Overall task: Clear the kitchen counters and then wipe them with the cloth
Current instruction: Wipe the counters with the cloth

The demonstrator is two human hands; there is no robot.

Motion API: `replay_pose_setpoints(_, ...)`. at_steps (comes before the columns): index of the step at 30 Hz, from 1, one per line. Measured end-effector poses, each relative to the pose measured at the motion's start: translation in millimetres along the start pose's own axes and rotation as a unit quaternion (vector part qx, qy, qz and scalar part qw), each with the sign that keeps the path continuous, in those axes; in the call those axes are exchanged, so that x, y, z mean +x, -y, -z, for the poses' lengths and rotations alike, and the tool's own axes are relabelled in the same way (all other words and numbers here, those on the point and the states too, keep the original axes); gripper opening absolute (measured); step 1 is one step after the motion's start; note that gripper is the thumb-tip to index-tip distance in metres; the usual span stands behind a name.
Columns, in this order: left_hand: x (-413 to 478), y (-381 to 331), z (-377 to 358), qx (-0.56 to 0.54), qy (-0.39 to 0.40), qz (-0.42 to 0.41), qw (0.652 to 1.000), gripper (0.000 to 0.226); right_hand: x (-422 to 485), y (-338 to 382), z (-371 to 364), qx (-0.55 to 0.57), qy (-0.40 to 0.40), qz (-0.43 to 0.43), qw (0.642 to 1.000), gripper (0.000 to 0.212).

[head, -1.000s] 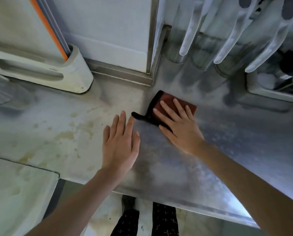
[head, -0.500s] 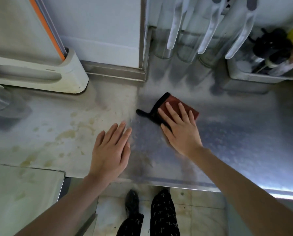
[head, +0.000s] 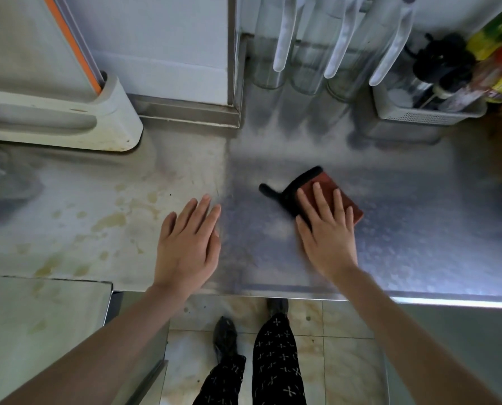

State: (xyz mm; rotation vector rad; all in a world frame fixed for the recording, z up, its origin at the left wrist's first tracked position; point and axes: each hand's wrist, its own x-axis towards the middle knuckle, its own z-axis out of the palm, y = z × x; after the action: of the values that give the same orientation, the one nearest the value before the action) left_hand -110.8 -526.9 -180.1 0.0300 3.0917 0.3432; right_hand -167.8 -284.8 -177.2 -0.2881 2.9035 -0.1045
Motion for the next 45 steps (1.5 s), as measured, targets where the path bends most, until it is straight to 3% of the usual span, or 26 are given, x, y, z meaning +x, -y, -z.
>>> replay_pose_setpoints(4, 0.7, 1.1, 1.0, 0.003, 0.011, -0.011, 1.000, 0.049, -54.5, 1.4, -15.9, -0.048, 0.000, 0.099, 0.994, 0.053)
replay_pose_setpoints(6, -0.8, 1.2, 3.4, -0.008, 0.005, -0.014, 1.000, 0.048, -62.2, -9.7, -15.4, -0.055, -0.003, 0.107, 0.993, 0.052)
replay_pose_setpoints(11, -24.0, 17.3, 12.8, -0.019, -0.027, 0.037, 0.999, 0.048, -58.9, 38.4, -16.6, 0.085, -0.027, -0.107, 0.990, 0.059)
replay_pose_setpoints(13, -31.5, 27.9, 14.2, -0.018, -0.022, 0.049, 0.998, 0.048, -61.1, 74.1, -19.2, 0.102, -0.024, -0.148, 0.983, 0.060)
replay_pose_setpoints(17, -33.1, 39.4, 14.6, -0.009, -0.023, 0.052, 0.998, 0.048, -76.9, 136.7, -25.8, 0.063, -0.012, -0.024, 0.998, 0.056)
replay_pose_setpoints(20, -32.4, 43.0, 16.1, -0.011, -0.027, 0.066, 0.997, 0.047, -80.7, 130.7, -28.5, 0.015, -0.010, 0.066, 0.998, 0.056)
replay_pose_setpoints(22, -34.3, 48.0, 17.3, -0.009, -0.026, 0.071, 0.997, 0.048, -76.5, 105.0, -29.8, -0.005, -0.028, 0.065, 0.998, 0.056)
replay_pose_setpoints(25, -38.0, 59.1, 18.9, -0.003, -0.026, 0.086, 0.996, 0.049, -64.6, 77.0, -28.7, 0.027, -0.033, -0.008, 0.999, 0.053)
replay_pose_setpoints(29, -40.6, 60.7, 17.3, -0.009, -0.024, 0.101, 0.995, 0.050, -53.1, 95.4, -28.8, 0.069, -0.038, -0.076, 0.994, 0.055)
replay_pose_setpoints(34, -38.2, 56.4, 14.4, -0.001, -0.012, 0.097, 0.995, 0.049, -63.3, 140.0, -33.7, 0.016, -0.022, 0.067, 0.997, 0.056)
replay_pose_setpoints(38, -38.3, 57.9, 15.5, 0.002, -0.007, 0.098, 0.995, 0.049, -48.1, 133.6, -28.2, -0.039, -0.004, 0.183, 0.982, 0.058)
replay_pose_setpoints(45, -37.0, 54.8, 16.2, 0.005, 0.002, 0.116, 0.993, 0.050, 33.0, 112.2, -2.5, -0.010, 0.016, 0.125, 0.992, 0.055)
